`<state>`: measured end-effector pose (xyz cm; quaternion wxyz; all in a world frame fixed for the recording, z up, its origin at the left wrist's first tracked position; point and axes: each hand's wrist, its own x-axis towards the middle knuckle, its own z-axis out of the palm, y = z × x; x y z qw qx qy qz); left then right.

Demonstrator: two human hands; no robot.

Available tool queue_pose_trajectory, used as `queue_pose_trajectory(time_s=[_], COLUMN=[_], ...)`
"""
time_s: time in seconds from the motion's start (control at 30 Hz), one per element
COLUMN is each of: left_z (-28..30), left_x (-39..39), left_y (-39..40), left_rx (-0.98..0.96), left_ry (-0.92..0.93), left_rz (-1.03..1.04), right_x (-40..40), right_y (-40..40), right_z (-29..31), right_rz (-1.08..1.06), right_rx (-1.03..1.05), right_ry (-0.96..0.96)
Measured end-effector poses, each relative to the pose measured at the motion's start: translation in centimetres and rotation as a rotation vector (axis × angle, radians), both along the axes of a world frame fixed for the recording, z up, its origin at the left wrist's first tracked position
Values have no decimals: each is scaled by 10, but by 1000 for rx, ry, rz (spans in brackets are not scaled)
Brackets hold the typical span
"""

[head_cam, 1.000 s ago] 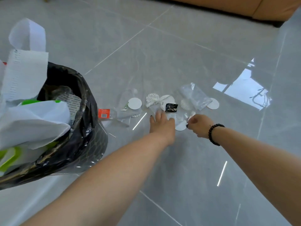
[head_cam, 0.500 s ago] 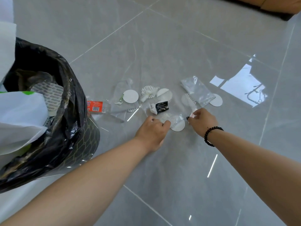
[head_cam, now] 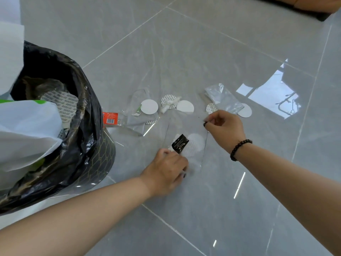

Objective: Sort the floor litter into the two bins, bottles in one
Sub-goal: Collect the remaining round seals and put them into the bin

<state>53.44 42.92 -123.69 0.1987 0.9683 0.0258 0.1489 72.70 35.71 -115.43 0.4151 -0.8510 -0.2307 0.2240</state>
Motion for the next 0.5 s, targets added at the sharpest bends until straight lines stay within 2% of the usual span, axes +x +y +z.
queue_pose_trajectory(time_s=[0.1,0.23,0.4,0.5], left_z=[15,42,63,69], left_x=[-5,-1,10,9], left_y=[8,9,-8,-14], left_rx=[-299,-779,-1543,-1865], left_ry=[158,589,620,486], left_rz=[251,454,530,562], right_x=[-7,-15,-24,-31], right_y=[-13,-25,-39,-51], right_z=[28,66,81,81], right_rz=[-67,-185,-426,-482], right_rx=[170,366,609,652], right_ry=[184,362,666,694])
